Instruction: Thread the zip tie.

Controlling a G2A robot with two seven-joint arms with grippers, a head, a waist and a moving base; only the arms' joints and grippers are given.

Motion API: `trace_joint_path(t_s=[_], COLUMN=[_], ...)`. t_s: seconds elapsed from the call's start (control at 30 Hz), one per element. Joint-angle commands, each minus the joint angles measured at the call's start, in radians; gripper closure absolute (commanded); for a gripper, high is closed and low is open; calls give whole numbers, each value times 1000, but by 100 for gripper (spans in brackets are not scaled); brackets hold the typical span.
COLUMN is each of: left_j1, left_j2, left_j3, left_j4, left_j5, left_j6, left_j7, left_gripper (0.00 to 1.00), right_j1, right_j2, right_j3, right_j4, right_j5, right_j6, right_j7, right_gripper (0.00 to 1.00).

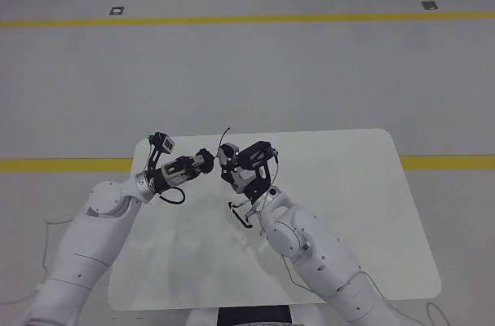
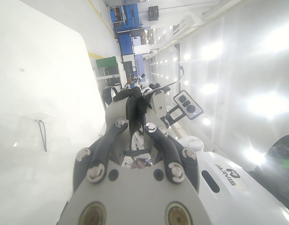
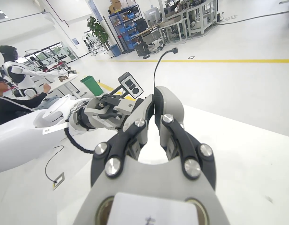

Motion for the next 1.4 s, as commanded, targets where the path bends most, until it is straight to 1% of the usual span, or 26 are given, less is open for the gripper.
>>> trace_joint_path(t_s=[0.0,0.23,0.53,0.97,1.37], left_j1=[0,0,0,0,0], left_j2=[0,0,0,0,0], left_j3=[0,0,0,0,0], left_j4=[0,0,0,0,0], left_j5=[0,0,0,0,0], left_j6=[0,0,0,0,0], left_j7=[0,0,0,0,0], left_gripper=[100,100,100,100,100], right_j1=[-1,-12,-17,-22,-15], right_j2=[-1,0,-2,-7,-14], right_j3=[2,15,14,20,17], right_j4=[-1,-15,-14,-15,4], right_j5=[-6,-23,-31,-46,-50], right_j6=[2,-4,-15,-14,-15], right_j7=[-1,9,26,10,19], right_gripper=[100,100,100,100,100])
